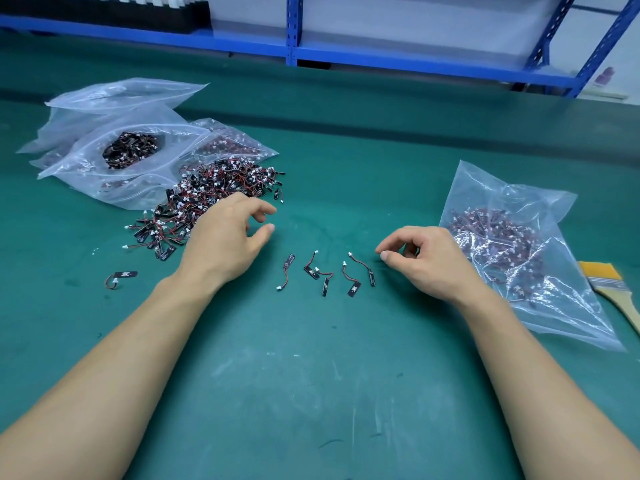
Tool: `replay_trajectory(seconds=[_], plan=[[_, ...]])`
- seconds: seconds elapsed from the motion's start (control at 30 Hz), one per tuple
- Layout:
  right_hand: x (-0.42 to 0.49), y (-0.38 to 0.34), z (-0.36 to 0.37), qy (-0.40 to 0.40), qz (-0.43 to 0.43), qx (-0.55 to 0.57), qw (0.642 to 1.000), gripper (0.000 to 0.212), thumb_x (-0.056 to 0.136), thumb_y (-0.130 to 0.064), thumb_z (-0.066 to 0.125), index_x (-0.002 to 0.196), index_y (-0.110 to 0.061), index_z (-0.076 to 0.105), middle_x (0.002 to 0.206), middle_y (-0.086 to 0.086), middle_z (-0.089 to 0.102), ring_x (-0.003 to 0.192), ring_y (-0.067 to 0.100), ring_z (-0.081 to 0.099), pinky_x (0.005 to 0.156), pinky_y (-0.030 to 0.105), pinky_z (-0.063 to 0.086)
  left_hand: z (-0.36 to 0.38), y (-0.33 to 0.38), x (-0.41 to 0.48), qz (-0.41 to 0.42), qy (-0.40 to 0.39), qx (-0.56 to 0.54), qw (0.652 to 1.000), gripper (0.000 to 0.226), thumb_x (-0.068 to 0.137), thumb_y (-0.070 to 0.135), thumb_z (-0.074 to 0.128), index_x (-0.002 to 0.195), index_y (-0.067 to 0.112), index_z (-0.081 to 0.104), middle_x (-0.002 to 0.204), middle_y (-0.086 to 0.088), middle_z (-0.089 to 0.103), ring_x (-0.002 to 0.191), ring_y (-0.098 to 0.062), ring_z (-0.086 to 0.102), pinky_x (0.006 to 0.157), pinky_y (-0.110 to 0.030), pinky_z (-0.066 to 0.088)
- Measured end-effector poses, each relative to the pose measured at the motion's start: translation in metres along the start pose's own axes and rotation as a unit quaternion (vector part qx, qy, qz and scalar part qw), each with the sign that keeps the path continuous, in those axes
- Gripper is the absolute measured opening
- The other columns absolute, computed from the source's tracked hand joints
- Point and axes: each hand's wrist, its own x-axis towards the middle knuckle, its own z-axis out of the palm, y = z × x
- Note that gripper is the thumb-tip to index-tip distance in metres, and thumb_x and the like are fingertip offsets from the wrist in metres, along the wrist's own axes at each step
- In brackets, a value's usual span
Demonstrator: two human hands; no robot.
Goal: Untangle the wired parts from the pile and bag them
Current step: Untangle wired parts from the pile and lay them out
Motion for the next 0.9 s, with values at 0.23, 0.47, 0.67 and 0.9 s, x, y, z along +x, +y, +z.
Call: replay_trajectory(seconds=[0.23,0.47,0.67,0.9], plan=[[0.001,0.001,0.001,0.006,0.003,-0.001,1.0,0.02,0.087,-0.016,0.072,0.074,-0.032,0.071,0.069,-0.028,0.063,0.052,0.004,0.048,0.054,0.01,0.038,0.0,-0.008,0.002,-0.07,-0.046,0.049,0.995,0.033,0.089,0.026,0.069,0.122,0.023,0.065,0.114,0.003,0.061,0.104,-0.022,0.06,0.093,-0.04,0.049],[0.001,0.001,0.005,0.018,0.002,-0.017,1.0,0.015,0.087,-0.017,0.073,0.075,-0.028,0.072,0.063,-0.031,0.06,0.053,0.002,0.049,0.055,0.009,0.037,0.022,0.002,0.015,-0.017,-0.066,0.084,0.994,0.042,0.096,0.026,0.058,0.137,0.018,0.054,0.137,-0.001,0.051,0.125,-0.027,0.045,0.104,-0.041,0.04],[0.002,0.002,0.008,0.025,0.006,-0.012,1.0,0.014,0.087,-0.017,0.073,0.077,-0.027,0.073,0.068,-0.029,0.063,0.055,0.004,0.049,0.057,0.01,0.038,0.042,0.009,0.051,-0.01,-0.112,0.194,0.975,0.046,0.1,0.028,0.039,0.145,0.021,0.045,0.152,-0.01,0.039,0.134,-0.033,0.035,0.108,-0.045,0.033],[0.004,0.007,0.009,0.021,0.002,-0.009,1.0,0.017,0.087,-0.017,0.073,0.075,-0.029,0.072,0.07,-0.026,0.063,0.056,0.003,0.05,0.057,0.01,0.037,0.043,0.003,0.052,0.029,-0.144,0.137,0.98,0.039,0.1,0.027,0.045,0.137,0.018,0.056,0.141,-0.002,0.055,0.128,-0.027,0.046,0.104,-0.042,0.042]])
